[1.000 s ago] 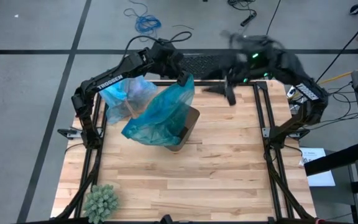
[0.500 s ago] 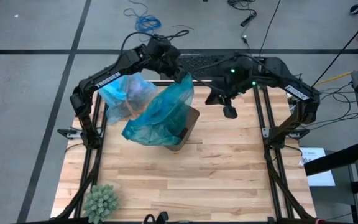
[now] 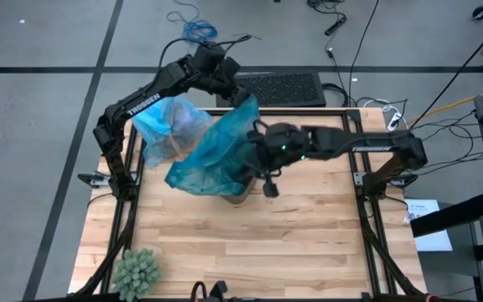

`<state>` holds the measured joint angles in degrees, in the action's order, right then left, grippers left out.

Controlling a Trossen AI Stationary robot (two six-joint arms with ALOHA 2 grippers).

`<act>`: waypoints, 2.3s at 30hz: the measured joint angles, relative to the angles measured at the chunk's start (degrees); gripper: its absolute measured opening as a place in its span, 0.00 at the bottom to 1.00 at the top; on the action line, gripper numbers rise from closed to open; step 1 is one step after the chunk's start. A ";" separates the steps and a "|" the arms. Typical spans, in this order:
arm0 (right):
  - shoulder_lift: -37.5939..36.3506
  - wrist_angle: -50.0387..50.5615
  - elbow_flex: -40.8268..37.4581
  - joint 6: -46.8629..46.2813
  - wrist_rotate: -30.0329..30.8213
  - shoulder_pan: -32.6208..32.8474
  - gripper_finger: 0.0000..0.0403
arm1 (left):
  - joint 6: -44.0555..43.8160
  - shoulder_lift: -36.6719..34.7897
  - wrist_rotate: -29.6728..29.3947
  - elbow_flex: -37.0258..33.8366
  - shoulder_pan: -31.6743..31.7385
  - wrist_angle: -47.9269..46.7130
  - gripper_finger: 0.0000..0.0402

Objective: Place trash/remove bag and relplace
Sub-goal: Insert the blue trash bag into the black trash bin

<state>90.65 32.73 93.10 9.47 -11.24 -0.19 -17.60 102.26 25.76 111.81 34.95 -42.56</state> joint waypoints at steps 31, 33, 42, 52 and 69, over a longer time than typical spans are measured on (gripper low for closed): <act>9.38 2.79 -4.44 -24.25 4.76 -1.36 0.00 | -1.23 0.04 1.03 0.00 0.42 0.96 0.45; 9.25 5.19 -4.37 -25.33 5.10 -1.35 0.00 | -1.54 0.04 1.05 0.00 0.16 0.99 0.45; 9.34 18.07 0.99 -25.78 5.22 -0.83 0.00 | -1.60 -0.08 1.20 0.00 -0.21 0.89 0.45; 9.24 25.68 7.87 -25.05 5.32 -0.91 0.00 | -1.59 -3.03 1.85 -0.02 -0.19 -0.09 0.45; -1.97 15.76 8.55 -24.84 13.00 -0.65 0.00 | 0.37 -3.10 0.76 -0.02 -0.89 -3.93 0.45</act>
<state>88.68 48.49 101.65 -15.37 1.76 -0.84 -17.23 99.15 26.52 111.79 34.06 -46.49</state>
